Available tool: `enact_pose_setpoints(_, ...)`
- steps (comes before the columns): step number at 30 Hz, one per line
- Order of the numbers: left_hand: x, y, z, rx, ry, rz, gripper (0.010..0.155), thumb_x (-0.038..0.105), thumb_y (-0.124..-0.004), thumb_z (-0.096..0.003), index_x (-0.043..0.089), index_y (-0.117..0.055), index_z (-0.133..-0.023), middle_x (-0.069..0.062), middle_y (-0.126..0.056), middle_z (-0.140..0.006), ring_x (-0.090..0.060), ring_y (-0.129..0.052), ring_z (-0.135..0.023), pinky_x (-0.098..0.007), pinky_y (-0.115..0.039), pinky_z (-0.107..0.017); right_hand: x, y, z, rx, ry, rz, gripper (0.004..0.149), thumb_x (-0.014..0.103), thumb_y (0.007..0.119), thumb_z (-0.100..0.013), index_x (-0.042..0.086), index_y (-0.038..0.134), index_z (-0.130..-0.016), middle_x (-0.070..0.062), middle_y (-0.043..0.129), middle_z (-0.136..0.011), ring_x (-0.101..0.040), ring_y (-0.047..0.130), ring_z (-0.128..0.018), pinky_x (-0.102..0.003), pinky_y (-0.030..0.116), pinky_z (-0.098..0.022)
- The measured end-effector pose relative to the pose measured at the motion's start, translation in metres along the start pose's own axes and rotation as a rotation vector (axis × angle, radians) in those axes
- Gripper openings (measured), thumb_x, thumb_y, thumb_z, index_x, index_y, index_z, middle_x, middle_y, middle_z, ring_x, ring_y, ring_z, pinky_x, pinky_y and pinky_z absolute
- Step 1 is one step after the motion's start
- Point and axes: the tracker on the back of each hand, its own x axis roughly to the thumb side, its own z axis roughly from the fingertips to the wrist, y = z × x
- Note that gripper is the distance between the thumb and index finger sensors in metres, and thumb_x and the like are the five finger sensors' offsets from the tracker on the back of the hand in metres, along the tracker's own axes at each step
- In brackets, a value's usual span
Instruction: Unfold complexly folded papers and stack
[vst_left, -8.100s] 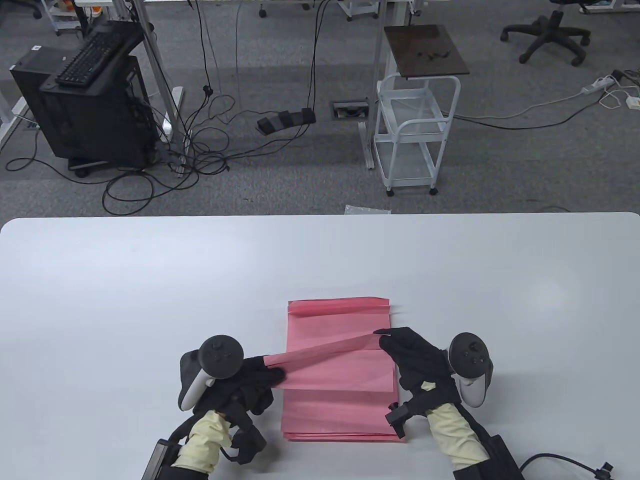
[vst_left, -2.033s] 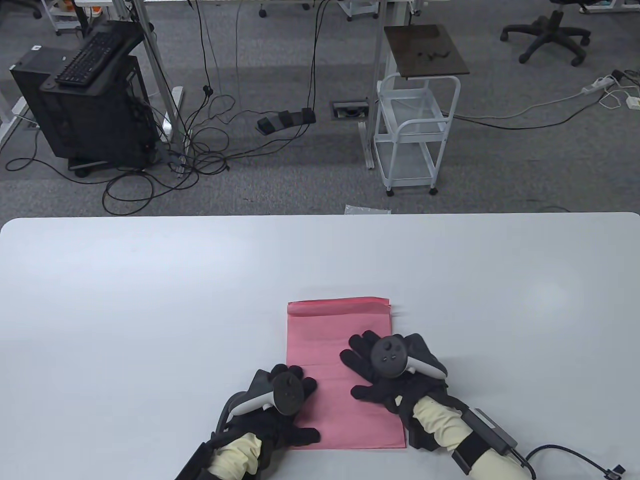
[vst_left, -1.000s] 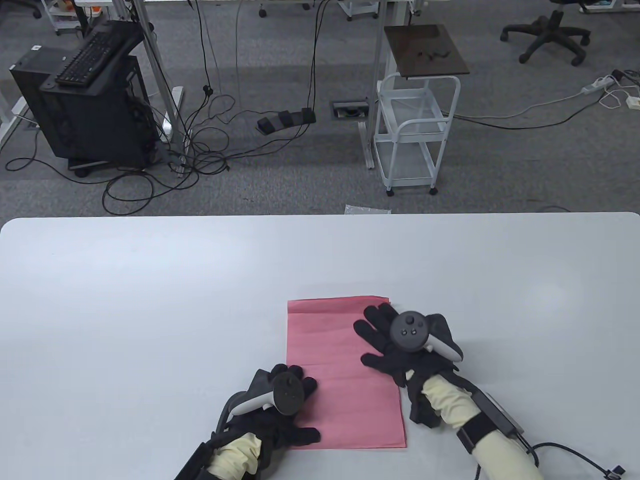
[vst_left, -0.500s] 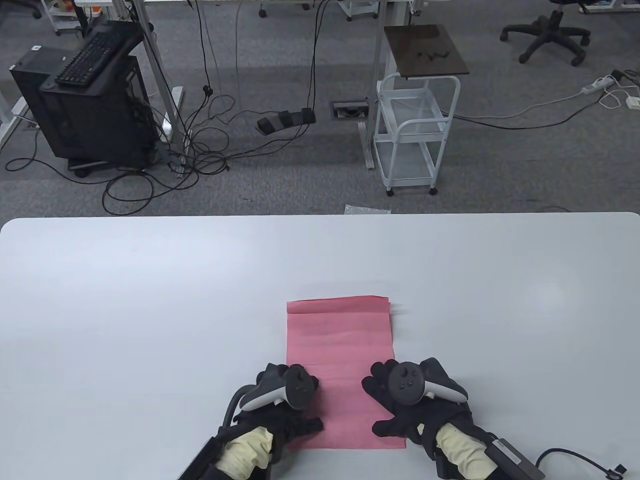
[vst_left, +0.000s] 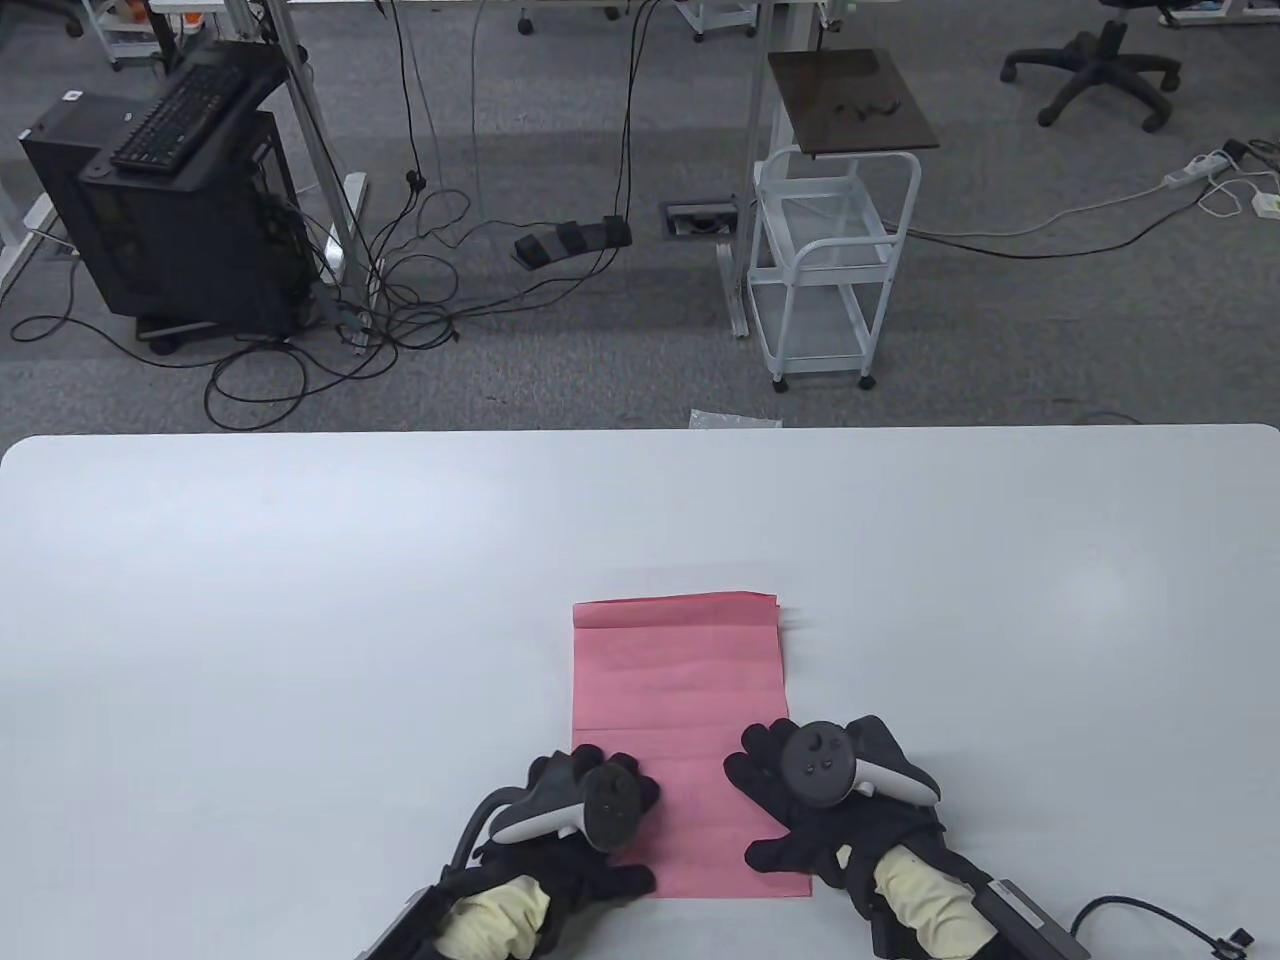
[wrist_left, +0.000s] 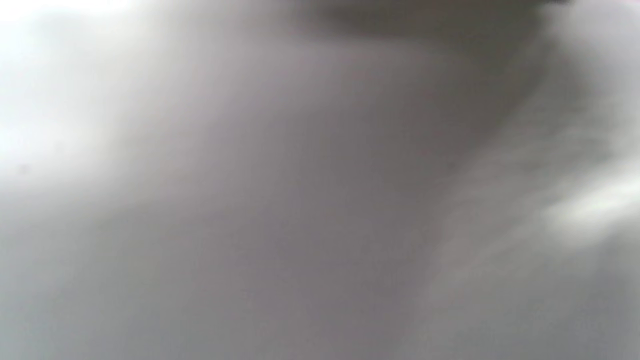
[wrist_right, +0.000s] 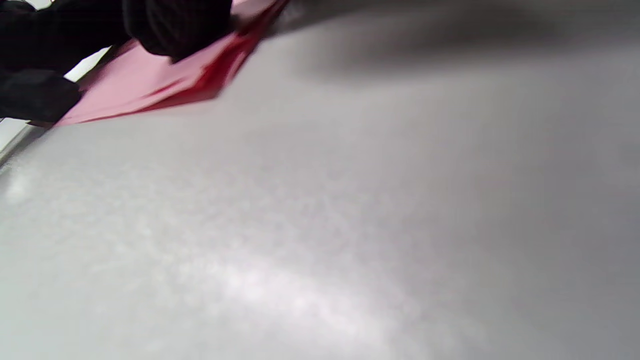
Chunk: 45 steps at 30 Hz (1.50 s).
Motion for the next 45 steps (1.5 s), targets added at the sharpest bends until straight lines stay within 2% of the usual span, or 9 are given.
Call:
enact_pose_setpoints(7, -0.022, 0.003, 0.009, -0.017, 0.037, 0.085, 0.083, 0.061, -0.061, -0.0494, 0.044, 0.004, -0.100, 0.020, 0.020, -0.104, -0.024, 0.022, -0.099, -0.058, 0.011, -0.064, 0.000, 0.000, 0.000, 0.006, 0.003, 0.000, 0.079, 0.055, 0.067, -0.048, 0.043, 0.015, -0.105, 0.017, -0.004, -0.112, -0.011, -0.014, -0.099, -0.049, -0.011, -0.067)
enact_pose_setpoints(10, -0.005, 0.021, 0.011, 0.053, 0.033, -0.014, 0.074, 0.054, -0.057, -0.0571, 0.034, -0.006, -0.108, 0.005, 0.013, -0.110, -0.031, 0.014, -0.103, -0.059, 0.007, -0.066, 0.000, 0.000, 0.000, 0.007, 0.003, -0.007, 0.079, 0.055, 0.068, -0.048, 0.042, 0.015, -0.105, 0.017, -0.005, -0.111, -0.011, -0.015, -0.099, -0.049, -0.012, -0.067)
enact_pose_setpoints(12, 0.015, 0.028, 0.004, 0.092, -0.077, -0.085, 0.074, 0.056, -0.056, -0.0565, 0.035, -0.007, -0.108, 0.009, 0.018, -0.108, -0.029, 0.016, -0.102, -0.059, 0.006, -0.067, 0.000, 0.000, 0.000, 0.007, 0.001, -0.009, 0.079, 0.055, 0.068, -0.048, 0.042, 0.015, -0.105, 0.017, -0.005, -0.111, -0.011, -0.015, -0.099, -0.049, -0.012, -0.067)
enact_pose_setpoints(18, 0.055, 0.026, -0.039, -0.019, -0.193, -0.288, 0.077, 0.063, -0.048, -0.0519, 0.039, 0.006, -0.101, 0.012, 0.019, -0.106, -0.023, 0.017, -0.103, -0.058, 0.007, -0.069, -0.001, 0.000, 0.000, 0.008, -0.004, -0.017, 0.079, 0.055, 0.068, -0.048, 0.042, 0.015, -0.105, 0.017, -0.005, -0.111, -0.011, -0.015, -0.099, -0.049, -0.013, -0.066)
enact_pose_setpoints(25, -0.019, 0.054, -0.059, 0.087, 0.037, 0.068, 0.064, 0.061, -0.045, -0.0541, 0.049, -0.002, -0.099, 0.026, 0.015, -0.106, -0.009, 0.016, -0.105, -0.056, 0.009, -0.069, -0.001, 0.000, 0.000, 0.009, -0.005, -0.018, 0.079, 0.055, 0.067, -0.048, 0.042, 0.015, -0.105, 0.017, -0.005, -0.111, -0.011, -0.015, -0.099, -0.048, -0.013, -0.066)
enact_pose_setpoints(31, -0.041, 0.062, -0.057, 0.118, 0.129, 0.104, 0.062, 0.061, -0.043, -0.0544, 0.050, -0.002, -0.100, 0.026, 0.014, -0.107, -0.011, 0.015, -0.106, -0.055, 0.010, -0.069, -0.001, 0.000, 0.000, 0.009, -0.004, -0.018, 0.079, 0.054, 0.067, -0.048, 0.042, 0.015, -0.105, 0.017, -0.005, -0.111, -0.011, -0.015, -0.099, -0.048, -0.013, -0.066)
enact_pose_setpoints(37, -0.017, 0.075, -0.049, 0.089, 0.135, -0.034, 0.067, 0.053, -0.050, -0.0562, 0.039, -0.008, -0.106, 0.012, 0.008, -0.112, -0.023, 0.004, -0.110, -0.056, 0.002, -0.073, -0.001, 0.000, 0.000, 0.011, -0.005, -0.020, 0.079, 0.054, 0.067, -0.048, 0.043, 0.014, -0.105, 0.017, -0.005, -0.111, -0.011, -0.015, -0.099, -0.048, -0.013, -0.066)
enact_pose_setpoints(41, 0.025, 0.064, -0.048, 0.058, -0.098, -0.178, 0.069, 0.055, -0.050, -0.0559, 0.043, -0.003, -0.104, 0.018, 0.017, -0.108, -0.018, 0.014, -0.107, -0.053, 0.005, -0.074, -0.001, 0.000, -0.001, 0.012, -0.005, -0.021, 0.079, 0.054, 0.067, -0.048, 0.042, 0.014, -0.105, 0.017, -0.005, -0.111, -0.011, -0.015, -0.099, -0.048, -0.013, -0.066)
enact_pose_setpoints(45, 0.049, 0.059, -0.065, 0.022, -0.144, -0.202, 0.069, 0.056, -0.050, -0.0557, 0.043, -0.002, -0.103, 0.018, 0.016, -0.108, -0.017, 0.014, -0.106, -0.053, 0.006, -0.073, -0.001, 0.000, -0.001, 0.013, -0.006, -0.022, 0.079, 0.054, 0.067, -0.048, 0.042, 0.014, -0.105, 0.017, -0.006, -0.111, -0.011, -0.015, -0.099, -0.048, -0.013, -0.066)
